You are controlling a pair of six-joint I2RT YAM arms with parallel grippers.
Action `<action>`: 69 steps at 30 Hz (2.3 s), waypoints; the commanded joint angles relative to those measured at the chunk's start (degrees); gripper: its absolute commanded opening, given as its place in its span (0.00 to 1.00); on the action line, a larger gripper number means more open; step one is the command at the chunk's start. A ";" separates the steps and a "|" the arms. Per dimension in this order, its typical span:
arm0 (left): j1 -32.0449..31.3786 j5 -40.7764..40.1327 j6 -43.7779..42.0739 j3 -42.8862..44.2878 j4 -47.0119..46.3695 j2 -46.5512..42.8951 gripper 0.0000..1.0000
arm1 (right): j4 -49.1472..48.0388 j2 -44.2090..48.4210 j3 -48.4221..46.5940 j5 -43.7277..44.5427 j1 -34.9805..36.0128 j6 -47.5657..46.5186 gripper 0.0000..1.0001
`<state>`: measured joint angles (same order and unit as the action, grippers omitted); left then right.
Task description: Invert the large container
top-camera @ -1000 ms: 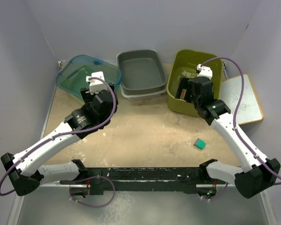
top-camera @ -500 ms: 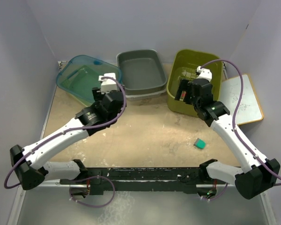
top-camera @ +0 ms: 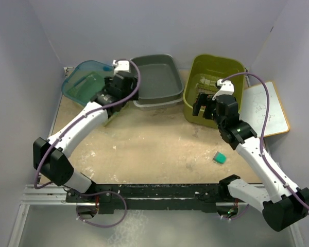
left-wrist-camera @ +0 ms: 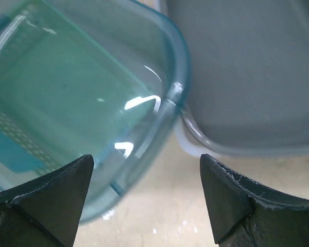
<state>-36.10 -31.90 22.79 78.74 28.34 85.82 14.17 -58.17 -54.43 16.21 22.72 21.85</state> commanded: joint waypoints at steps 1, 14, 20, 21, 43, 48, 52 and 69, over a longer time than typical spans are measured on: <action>7.51 11.43 -6.23 8.80 3.80 3.22 0.81 | -2.91 2.10 -0.02 -2.49 -0.31 -0.99 1.00; 12.66 29.74 -18.38 9.85 11.29 9.97 0.72 | -1.88 1.32 -0.11 -4.87 -0.31 1.58 1.00; 12.76 27.97 -19.59 8.87 10.13 10.37 0.54 | -1.25 1.40 0.23 -5.56 -0.28 2.97 1.00; 12.78 27.61 -19.68 8.70 9.75 10.36 0.50 | -1.13 1.46 0.21 -5.65 -0.30 3.09 1.00; 12.72 18.82 -18.79 29.61 16.36 -0.99 0.00 | -1.33 2.37 1.35 -5.68 -0.28 4.35 1.00; 12.65 27.17 -12.93 33.02 17.55 -4.33 0.00 | -1.48 2.95 1.51 -5.57 -0.31 3.80 1.00; 12.71 35.51 -6.11 32.30 16.75 -7.92 0.00 | -0.80 3.38 0.39 -4.31 -0.31 3.09 1.00; 12.72 57.96 39.31 8.17 -8.17 -25.83 0.00 | 1.49 8.39 -6.49 7.67 -0.31 -0.90 1.00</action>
<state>-23.55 20.08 48.56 95.44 41.08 65.98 17.39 -50.92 -57.45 18.81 22.70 23.66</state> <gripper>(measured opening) 0.221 0.998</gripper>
